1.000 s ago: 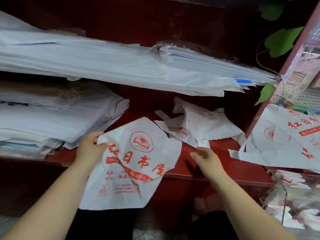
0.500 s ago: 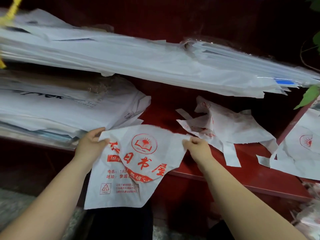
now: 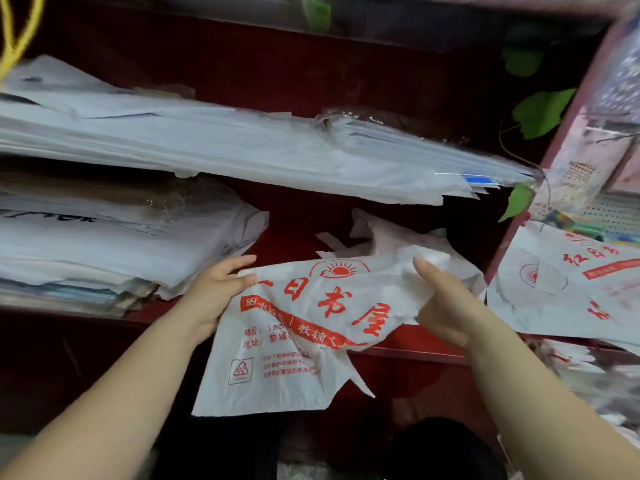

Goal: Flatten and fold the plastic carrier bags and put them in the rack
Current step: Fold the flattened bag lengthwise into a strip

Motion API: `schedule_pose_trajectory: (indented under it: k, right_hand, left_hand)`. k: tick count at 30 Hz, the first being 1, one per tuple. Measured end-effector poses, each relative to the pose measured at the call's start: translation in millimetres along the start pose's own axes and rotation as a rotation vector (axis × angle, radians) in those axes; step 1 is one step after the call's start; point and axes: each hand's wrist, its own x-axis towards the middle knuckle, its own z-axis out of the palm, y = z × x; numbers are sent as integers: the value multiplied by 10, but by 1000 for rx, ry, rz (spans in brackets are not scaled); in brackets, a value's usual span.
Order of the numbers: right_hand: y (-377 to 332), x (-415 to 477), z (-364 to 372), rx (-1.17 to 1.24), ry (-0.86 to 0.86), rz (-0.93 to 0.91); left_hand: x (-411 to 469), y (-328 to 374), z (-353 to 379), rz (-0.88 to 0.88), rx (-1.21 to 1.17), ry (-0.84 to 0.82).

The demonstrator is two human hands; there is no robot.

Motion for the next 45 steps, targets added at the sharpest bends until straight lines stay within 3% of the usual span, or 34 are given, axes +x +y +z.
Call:
schedule_pose_trajectory:
  k: [3,8,10,12,16,23,26,29,33,36,41,43,45]
  right_hand:
    - [77,-73,-30,-49,-51,34]
    - [101,14,-154,-165,373,55]
    - [84,28,-206,19,402,-9]
    - [93,7,-251,219,275,-82]
    - [421,-60,-220,-123,39,132]
    - [514,-5,-366,-361,383,101]
    - [610,-26,-409,-402,439,168]
    - [661,-43,-450,-324,506,198]
    - [660,-84,-510,-280,532,204]
    - [648,-84,-493,-363,515,209]
    - [704,-20,-496,-473,665,172]
    - [728,-31,-512,-461,623,226]
    - [680,-81,-524,-359,464,292]
  left_hand:
    - [26,-38,159,3,20,-4]
    - [94,-124,272,54,95,99]
    - [114,-163,325,76,63,140]
    - [135,-200,377,63,-20,182]
    - [179,-311,437,54,-54,236]
    - [262,-373,317,109,191,337]
    - [240,-412,339,95,203,305]
    - [224,-464,333,-91,101,252]
    - [103,-477,253,-278,30,50]
    - [63,-510,239,-266,129,4]
    - [29,-549,220,-228,239,7]
    - [7,-566,189,-227,235,-23]
    - [-3,-557,155,-236,188,-73]
